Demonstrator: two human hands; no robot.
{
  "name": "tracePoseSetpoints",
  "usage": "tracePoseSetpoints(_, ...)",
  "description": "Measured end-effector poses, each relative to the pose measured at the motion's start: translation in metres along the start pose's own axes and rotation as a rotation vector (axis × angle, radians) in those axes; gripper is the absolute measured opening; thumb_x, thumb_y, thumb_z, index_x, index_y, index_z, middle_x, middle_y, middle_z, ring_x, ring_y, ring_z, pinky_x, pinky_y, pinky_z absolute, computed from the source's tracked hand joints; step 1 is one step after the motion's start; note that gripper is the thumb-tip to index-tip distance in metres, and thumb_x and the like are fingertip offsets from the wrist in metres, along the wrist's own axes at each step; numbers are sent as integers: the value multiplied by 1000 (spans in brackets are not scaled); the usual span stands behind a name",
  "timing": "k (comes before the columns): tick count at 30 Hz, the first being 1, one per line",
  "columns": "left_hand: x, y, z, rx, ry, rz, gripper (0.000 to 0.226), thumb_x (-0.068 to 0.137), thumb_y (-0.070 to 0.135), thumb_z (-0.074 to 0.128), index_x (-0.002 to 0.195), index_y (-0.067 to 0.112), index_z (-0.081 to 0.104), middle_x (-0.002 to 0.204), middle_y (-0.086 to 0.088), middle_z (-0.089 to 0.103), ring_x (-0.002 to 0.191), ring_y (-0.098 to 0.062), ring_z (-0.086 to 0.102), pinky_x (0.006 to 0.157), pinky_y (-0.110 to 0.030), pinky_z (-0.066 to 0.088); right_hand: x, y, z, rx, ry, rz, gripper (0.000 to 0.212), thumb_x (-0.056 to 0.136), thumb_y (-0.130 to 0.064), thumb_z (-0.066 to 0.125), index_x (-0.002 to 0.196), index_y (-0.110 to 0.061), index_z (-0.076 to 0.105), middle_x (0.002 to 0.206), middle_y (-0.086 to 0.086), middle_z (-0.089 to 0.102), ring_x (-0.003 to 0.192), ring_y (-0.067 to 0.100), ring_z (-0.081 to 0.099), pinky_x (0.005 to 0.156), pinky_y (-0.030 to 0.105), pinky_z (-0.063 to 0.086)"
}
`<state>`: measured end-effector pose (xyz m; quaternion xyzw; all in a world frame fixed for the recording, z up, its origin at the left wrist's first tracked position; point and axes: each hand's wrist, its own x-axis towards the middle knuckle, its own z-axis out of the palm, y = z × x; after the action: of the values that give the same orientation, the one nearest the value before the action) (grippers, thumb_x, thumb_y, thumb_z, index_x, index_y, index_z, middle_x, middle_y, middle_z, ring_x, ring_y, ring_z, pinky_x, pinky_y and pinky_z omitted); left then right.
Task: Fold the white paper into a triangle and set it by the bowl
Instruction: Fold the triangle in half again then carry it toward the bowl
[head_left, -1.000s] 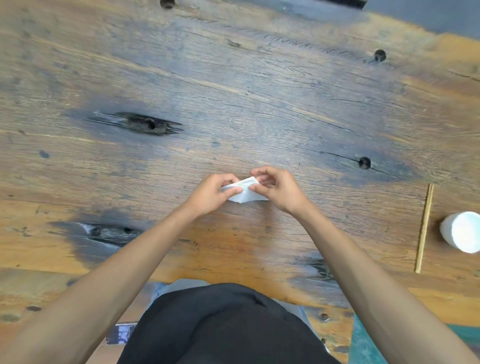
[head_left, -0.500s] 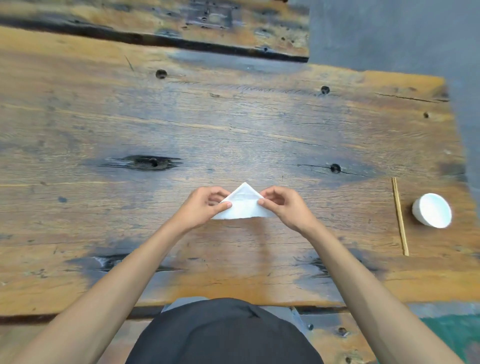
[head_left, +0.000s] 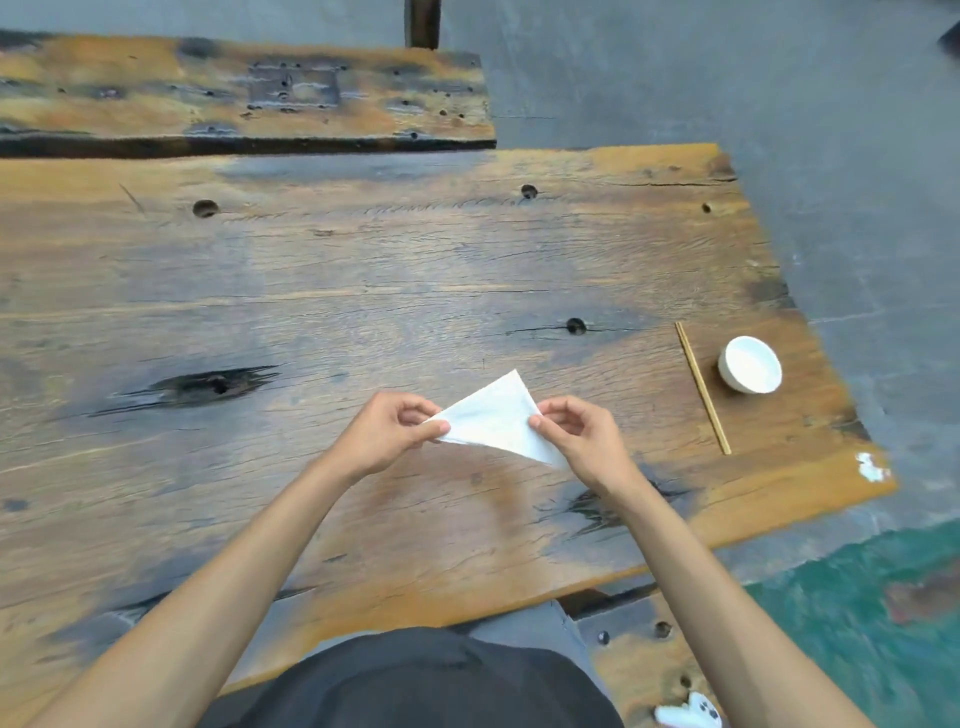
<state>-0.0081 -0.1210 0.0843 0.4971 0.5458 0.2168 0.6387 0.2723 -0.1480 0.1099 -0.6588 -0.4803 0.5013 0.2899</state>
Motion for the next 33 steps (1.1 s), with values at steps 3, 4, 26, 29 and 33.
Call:
tracePoseSetpoints(3,13,10,17,-2,28,7,6,88,20,79,84,24,80,80,-1,81,68,-3,67,69,-23,51,2,14,-17,24,29,36,7,91,-20,79,96,-18,75,94,2,77,84,8,69,78,18,54)
tracePoseSetpoints(4,18,14,22,-6,38,2,1,88,20,79,88,21,79,82,-2,81,71,-4,69,69,-22,52,4,19,-23,35,38,50,10,91,-20,79,98,-14,75,96,5,77,85,9,69,80,20,54)
tracePoseSetpoints(26,162,95,168,189,102,-123,7,95,18,70,99,15,75,81,-1,78,68,-1,68,67,-21,49,66,105,-176,-170,-55,164,9,96,-32,71,91,-24,72,92,-10,73,86,3,64,67,4,45)
tracePoseSetpoints(29,185,103,192,230,100,-154,14,95,18,71,105,10,75,89,-11,79,75,-13,68,74,-31,49,72,118,-193,-198,-68,171,11,97,-33,69,87,-29,67,88,-14,70,82,-1,61,65,5,44)
tracePoseSetpoints(33,219,112,224,264,116,-165,10,93,17,73,101,12,75,91,-19,77,78,-19,67,74,-30,48,83,139,-217,-191,-52,205,18,97,-33,70,80,-34,63,83,-17,69,77,-2,61,64,7,45)
